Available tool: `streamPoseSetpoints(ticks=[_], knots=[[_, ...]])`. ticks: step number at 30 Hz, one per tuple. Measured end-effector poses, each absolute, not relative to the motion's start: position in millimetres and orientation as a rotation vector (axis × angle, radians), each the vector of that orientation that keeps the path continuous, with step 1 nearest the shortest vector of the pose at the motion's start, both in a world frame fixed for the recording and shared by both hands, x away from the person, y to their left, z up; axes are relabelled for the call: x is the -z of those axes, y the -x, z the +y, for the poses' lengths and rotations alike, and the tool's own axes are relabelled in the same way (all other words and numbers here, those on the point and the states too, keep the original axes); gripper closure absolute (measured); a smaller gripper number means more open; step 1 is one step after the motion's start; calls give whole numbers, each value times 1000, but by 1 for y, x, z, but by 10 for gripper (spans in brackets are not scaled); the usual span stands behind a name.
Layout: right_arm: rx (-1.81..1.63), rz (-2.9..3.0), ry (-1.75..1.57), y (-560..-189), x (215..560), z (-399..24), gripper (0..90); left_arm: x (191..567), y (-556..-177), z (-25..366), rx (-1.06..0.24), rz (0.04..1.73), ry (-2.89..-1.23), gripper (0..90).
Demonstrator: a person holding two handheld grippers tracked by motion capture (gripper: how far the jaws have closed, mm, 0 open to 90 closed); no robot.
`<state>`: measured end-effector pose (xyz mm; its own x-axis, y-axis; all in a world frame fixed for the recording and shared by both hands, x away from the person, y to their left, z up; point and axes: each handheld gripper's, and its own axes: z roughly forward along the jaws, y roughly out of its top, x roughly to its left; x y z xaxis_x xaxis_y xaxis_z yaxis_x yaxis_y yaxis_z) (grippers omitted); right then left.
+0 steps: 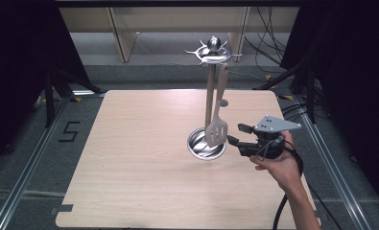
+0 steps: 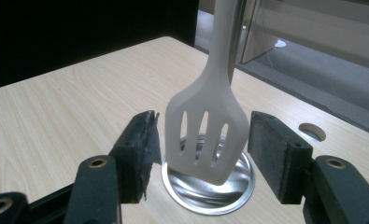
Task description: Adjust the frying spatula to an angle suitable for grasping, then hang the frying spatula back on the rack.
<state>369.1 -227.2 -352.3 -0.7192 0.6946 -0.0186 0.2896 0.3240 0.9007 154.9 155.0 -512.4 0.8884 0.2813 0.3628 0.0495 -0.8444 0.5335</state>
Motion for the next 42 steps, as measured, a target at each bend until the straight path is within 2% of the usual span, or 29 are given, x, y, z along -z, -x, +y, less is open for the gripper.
streamPoseSetpoints(ticks=[7,10,24,42], knots=[[-1361,2204,-860,-367,358,-233,423,510,-155,154,-596,236,-2548,176],[-1348,2213,-879,-366,363,-235,421,510,-157,153,-555,220,-2552,176],[-1290,2287,-919,-357,386,-249,405,510,-158,154,-566,240,-2548,176],[-1240,2347,-906,-350,405,-245,401,508,-157,154,-573,215,-2566,176]])
